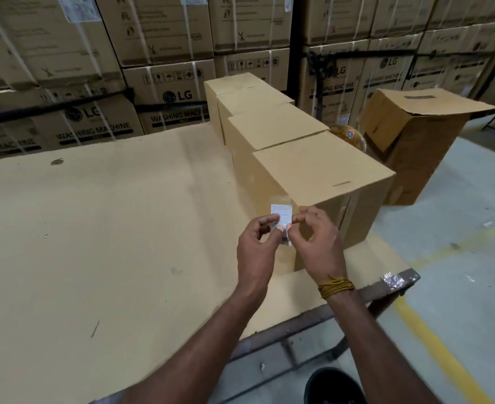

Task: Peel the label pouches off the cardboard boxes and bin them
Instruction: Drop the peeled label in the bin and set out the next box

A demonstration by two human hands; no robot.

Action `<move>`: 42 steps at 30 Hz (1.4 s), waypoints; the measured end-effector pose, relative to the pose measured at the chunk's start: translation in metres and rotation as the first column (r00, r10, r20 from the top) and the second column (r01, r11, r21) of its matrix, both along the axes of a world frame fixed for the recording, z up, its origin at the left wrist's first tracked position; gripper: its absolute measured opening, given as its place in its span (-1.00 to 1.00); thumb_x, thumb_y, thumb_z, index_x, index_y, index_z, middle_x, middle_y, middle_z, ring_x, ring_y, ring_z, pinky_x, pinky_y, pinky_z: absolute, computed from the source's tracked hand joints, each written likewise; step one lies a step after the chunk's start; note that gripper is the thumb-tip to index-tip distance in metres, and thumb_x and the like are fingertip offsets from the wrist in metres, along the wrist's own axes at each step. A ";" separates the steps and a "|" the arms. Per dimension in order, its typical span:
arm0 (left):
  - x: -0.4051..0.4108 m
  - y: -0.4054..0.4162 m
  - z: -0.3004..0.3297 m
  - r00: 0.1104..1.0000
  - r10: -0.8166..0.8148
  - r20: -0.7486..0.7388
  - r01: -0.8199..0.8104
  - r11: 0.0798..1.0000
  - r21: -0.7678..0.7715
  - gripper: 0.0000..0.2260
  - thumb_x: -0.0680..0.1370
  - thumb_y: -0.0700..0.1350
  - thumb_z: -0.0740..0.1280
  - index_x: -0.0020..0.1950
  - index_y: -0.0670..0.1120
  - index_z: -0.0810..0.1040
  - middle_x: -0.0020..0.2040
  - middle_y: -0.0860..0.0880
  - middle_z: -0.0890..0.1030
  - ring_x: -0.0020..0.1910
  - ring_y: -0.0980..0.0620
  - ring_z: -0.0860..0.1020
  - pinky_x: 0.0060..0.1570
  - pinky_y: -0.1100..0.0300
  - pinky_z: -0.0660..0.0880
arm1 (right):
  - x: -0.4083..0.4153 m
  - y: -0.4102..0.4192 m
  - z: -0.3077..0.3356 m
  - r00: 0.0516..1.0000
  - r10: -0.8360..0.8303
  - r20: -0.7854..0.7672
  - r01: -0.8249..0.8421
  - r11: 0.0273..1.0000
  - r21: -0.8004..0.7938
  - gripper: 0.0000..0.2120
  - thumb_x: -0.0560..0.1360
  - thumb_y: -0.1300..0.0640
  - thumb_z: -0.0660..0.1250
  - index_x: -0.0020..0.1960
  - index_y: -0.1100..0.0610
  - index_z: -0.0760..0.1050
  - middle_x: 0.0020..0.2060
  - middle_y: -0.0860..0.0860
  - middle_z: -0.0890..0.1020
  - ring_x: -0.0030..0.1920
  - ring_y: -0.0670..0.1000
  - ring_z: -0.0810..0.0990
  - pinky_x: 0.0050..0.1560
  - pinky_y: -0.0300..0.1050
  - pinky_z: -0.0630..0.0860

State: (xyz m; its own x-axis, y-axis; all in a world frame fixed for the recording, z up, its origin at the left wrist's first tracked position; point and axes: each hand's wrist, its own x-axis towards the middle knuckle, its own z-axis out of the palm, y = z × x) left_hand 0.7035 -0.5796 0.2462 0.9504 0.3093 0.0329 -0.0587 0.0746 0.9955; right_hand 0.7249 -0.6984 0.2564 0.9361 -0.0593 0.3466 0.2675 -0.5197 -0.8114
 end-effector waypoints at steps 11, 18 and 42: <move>-0.145 0.000 -0.062 0.924 -0.271 -0.271 0.186 0.936 -0.300 -0.78 0.63 -0.05 0.34 0.20 -0.15 0.57 0.03 -0.16 0.70 -0.03 -0.02 0.68 0.03 0.09 0.63 | -0.155 0.004 -0.095 0.983 -0.061 0.175 0.123 0.920 -0.371 -0.87 0.49 0.10 0.38 0.03 0.08 0.57 -0.08 -0.01 0.64 -0.15 0.06 0.64 -0.20 -0.12 0.53; -0.165 -0.029 -0.121 0.777 -0.265 -0.571 -0.029 0.891 -0.452 -0.91 0.60 -0.27 0.31 0.08 -0.24 0.55 -0.14 -0.22 0.64 -0.29 -0.08 0.60 -0.18 0.09 0.63 | -0.212 -0.031 -0.156 0.976 -0.146 -0.160 0.124 0.982 -0.140 -0.74 0.50 0.15 0.45 0.16 0.00 0.55 0.17 -0.08 0.47 0.17 -0.16 0.45 0.15 -0.37 0.40; -0.123 -0.251 -0.532 0.254 -0.275 -0.927 -0.080 0.950 -0.303 -0.83 0.57 -0.30 0.38 0.14 -0.30 0.54 -0.16 -0.24 0.68 -0.16 -0.16 0.68 -0.17 0.05 0.63 | -0.185 -0.219 -0.573 0.145 0.114 -0.983 0.949 0.265 0.171 -0.86 0.53 0.22 0.39 0.01 0.29 0.59 -0.18 0.18 0.68 -0.18 0.14 0.62 -0.16 -0.07 0.50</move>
